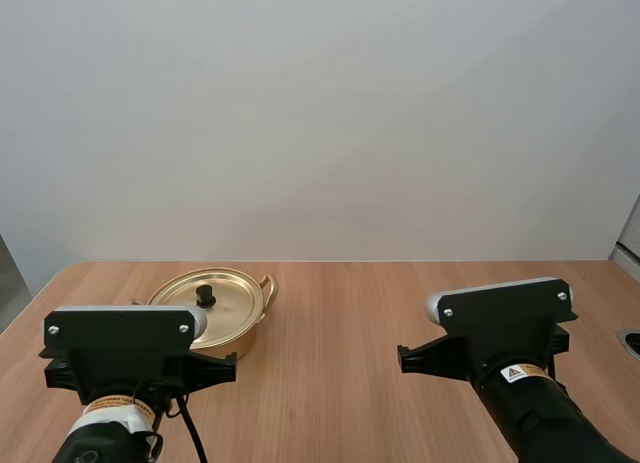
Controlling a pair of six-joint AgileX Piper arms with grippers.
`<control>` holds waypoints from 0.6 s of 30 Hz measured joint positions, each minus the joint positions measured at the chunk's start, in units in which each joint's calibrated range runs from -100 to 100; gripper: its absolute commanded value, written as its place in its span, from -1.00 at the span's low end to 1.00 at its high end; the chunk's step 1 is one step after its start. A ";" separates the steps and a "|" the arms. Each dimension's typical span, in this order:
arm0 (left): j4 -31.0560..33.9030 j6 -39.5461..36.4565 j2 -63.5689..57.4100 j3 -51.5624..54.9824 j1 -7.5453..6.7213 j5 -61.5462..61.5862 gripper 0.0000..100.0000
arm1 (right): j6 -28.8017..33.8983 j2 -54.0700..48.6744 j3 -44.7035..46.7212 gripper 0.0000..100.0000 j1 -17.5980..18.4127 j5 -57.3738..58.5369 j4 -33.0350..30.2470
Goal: Open the pot, put the car inside, and close it
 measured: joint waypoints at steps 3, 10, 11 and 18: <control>-2.83 0.00 0.00 0.00 0.06 -0.48 -0.49 | 4.69 0.00 0.00 -1.00 0.00 5.17 -5.00; -4.06 0.00 0.00 0.00 0.06 -0.19 -1.00 | 14.96 -0.31 0.00 -1.00 0.37 10.54 -17.17; -4.06 0.00 0.00 0.00 0.06 -0.11 -1.00 | 16.47 -1.07 0.00 -1.00 0.64 11.12 -18.61; -4.06 0.00 0.00 0.00 0.06 -1.54 -1.00 | 26.73 -11.18 0.00 -1.00 0.98 19.18 -30.13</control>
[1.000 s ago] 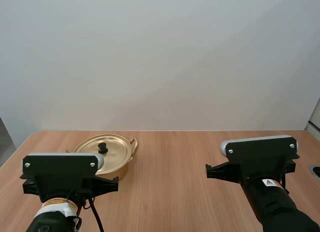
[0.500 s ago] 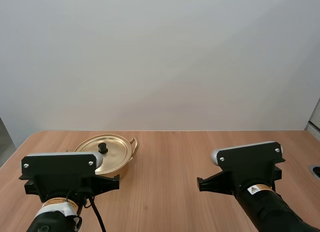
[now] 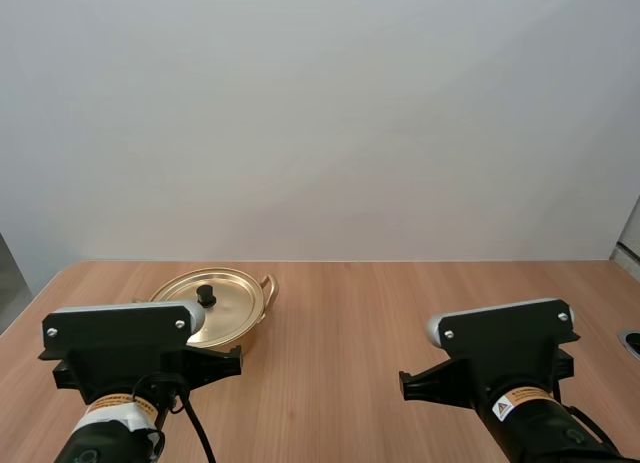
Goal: Open the pot, put the car inside, and close it
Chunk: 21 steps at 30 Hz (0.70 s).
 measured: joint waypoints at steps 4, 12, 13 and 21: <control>0.00 0.00 0.00 0.00 0.00 0.35 -1.00 | 4.28 -1.16 0.00 -1.00 0.00 0.70 -1.87; 0.00 0.00 0.00 0.00 0.00 0.35 -1.00 | 4.74 -1.16 0.00 -1.00 0.00 0.73 -1.87; 0.00 0.00 0.00 0.00 0.00 0.35 -1.00 | 4.74 -1.16 0.00 -1.00 0.00 0.73 -1.87; 0.00 0.00 0.00 0.00 0.00 0.35 -1.00 | 4.74 -1.16 0.00 -1.00 0.00 0.73 -1.87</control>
